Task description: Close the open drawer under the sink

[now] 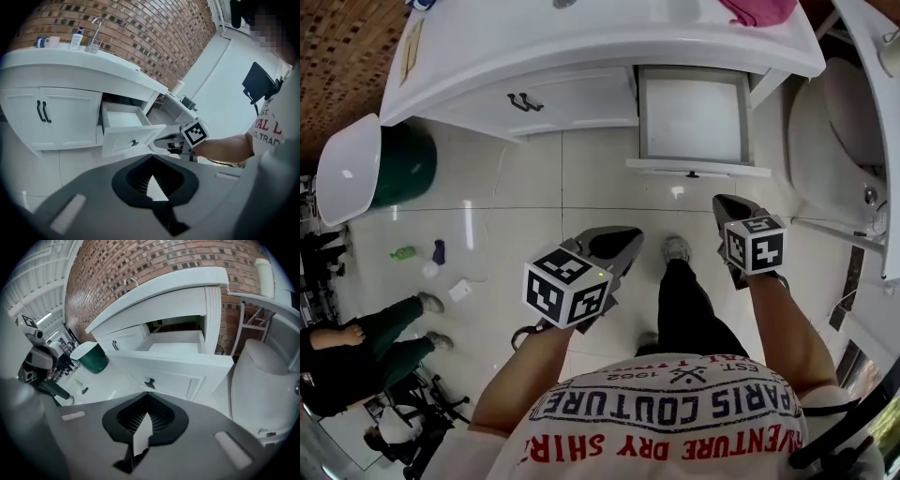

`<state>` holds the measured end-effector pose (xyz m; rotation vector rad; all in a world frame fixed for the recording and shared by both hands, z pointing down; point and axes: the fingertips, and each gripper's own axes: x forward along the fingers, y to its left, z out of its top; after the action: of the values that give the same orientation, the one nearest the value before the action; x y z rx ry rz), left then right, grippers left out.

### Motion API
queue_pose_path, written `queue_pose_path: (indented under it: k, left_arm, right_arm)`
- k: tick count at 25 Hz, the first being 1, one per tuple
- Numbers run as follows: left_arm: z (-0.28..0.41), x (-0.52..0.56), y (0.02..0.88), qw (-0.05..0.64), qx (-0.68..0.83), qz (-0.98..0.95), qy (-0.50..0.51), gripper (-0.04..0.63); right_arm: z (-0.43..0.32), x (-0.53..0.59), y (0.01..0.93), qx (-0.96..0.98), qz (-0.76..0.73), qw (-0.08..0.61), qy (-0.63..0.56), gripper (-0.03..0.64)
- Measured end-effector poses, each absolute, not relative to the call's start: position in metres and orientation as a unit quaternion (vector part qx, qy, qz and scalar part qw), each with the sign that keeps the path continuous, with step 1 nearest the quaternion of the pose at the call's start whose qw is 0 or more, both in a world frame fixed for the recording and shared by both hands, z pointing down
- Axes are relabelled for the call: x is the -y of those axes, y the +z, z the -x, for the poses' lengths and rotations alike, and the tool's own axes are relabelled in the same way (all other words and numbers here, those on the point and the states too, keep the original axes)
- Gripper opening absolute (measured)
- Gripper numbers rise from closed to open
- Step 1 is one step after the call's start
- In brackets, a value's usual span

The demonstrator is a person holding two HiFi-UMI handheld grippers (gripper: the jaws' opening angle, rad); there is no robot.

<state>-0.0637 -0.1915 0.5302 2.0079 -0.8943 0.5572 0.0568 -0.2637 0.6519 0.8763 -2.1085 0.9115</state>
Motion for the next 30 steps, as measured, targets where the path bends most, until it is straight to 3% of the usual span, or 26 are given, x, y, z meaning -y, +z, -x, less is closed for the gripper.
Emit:
queue_pose_path:
  k: [11,30]
  left_arm:
    - [0.062,0.222,0.549,0.436,0.355,-0.802,0.201,-0.011]
    - [0.066,0.258,0.537,0.427,0.358,-0.808,0.192,-0.011]
  right_arm:
    - [-0.05,0.311,0.692,0.788,-0.375,0.335,0.356,0.006]
    - [-0.036,0.443,0.683,0.802,-0.41,0.313,0.302,0.008]
